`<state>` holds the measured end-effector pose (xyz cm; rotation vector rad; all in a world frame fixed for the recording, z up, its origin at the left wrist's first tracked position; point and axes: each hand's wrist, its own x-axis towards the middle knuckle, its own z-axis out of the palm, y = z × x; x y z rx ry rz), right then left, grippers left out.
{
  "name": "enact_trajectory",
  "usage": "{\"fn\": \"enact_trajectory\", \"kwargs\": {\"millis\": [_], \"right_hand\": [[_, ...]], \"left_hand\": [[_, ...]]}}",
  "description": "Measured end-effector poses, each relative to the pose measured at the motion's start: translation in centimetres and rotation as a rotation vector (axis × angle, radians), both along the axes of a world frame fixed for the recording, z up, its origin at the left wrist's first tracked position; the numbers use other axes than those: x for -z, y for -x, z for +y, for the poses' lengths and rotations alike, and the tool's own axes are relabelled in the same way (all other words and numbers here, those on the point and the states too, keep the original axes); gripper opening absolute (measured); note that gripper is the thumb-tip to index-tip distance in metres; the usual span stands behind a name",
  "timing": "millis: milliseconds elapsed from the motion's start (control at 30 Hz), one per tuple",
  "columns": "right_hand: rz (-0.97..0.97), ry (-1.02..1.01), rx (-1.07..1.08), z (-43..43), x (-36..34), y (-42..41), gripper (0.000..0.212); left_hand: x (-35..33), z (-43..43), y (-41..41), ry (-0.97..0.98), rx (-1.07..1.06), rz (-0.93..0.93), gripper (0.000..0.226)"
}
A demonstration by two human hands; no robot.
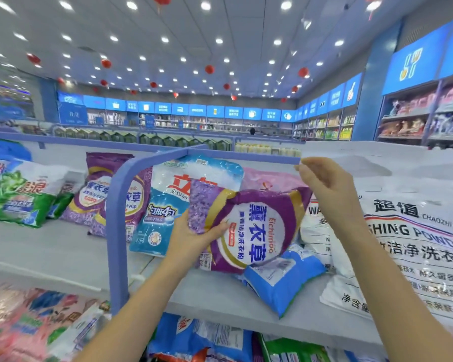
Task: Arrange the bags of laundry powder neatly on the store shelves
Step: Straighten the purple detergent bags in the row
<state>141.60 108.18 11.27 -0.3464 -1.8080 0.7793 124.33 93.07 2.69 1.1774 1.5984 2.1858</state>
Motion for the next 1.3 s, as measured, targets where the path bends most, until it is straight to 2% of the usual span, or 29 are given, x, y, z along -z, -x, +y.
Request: {"fn": "enact_trajectory", "kwargs": {"millis": [67,133,200,267,400,500,567,633,667,733,833,867,933,967,1033,1133,1300], "right_hand": [[-0.001,0.154,-0.072,0.2,2.4,0.1,0.033],[-0.090,0.307,-0.231,-0.4,4.8,1.5,0.025],[-0.075,0.354,-0.261,-1.0,6.3,3.0,0.020],[-0.019,0.248,-0.097,-1.0,6.6,4.1,0.028],[0.033,-0.078,0.220,-1.3,5.2,5.2,0.031],[-0.048,-0.422,0.453,-1.3,3.9,6.1,0.033],[-0.154,-0.503,0.507,-0.8,3.1,6.6,0.051],[-0.240,-0.529,0.483,-0.5,2.2,6.9,0.062],[-0.269,-0.545,0.445,-0.5,1.7,7.1,0.061],[-0.320,-0.622,0.382,-0.7,0.7,7.5,0.053],[-0.431,-0.720,0.324,-1.4,-0.1,8.1,0.041],[-0.429,-0.726,0.296,-1.6,-0.1,8.2,0.039],[-0.398,-0.700,0.257,-1.9,0.1,8.3,0.040],[-0.387,-0.684,0.264,-1.9,0.2,8.4,0.041],[-0.350,-0.660,0.321,-1.4,0.3,8.7,0.040],[-0.322,-0.593,0.400,-0.7,0.6,8.9,0.041],[-0.276,-0.603,0.293,-1.8,0.4,9.1,0.037]], "left_hand": [[0.8,0.0,0.9,-0.068,0.026,-0.155,0.036],[1.1,0.1,1.2,-0.115,0.040,-0.295,0.043],[1.2,0.3,1.2,-0.131,0.044,-0.410,0.049],[1.3,0.4,1.1,-0.133,0.069,-0.505,0.056],[1.7,0.4,0.8,-0.185,0.176,-0.759,0.078],[2.6,-0.1,0.6,-0.258,0.343,-0.831,0.061],[4.0,-0.4,1.3,-0.279,0.376,-0.807,0.056],[5.2,-1.0,2.5,-0.281,0.411,-0.748,0.076],[5.6,-1.3,3.1,-0.256,0.395,-0.723,0.090],[6.5,-1.9,4.1,-0.219,0.305,-0.649,0.098],[7.3,-2.9,4.1,-0.090,0.171,-0.495,0.083],[7.4,-3.2,3.9,-0.033,0.117,-0.409,0.067],[7.4,-3.7,3.3,0.072,0.009,-0.212,0.019],[7.2,-3.9,3.0,0.097,-0.030,-0.129,0.008],[7.1,-4.1,2.5,0.100,-0.088,-0.044,0.019],[7.0,-4.4,1.9,0.050,-0.158,-0.074,0.025],[6.2,-4.2,2.4,0.111,-0.098,0.026,0.024]]}}
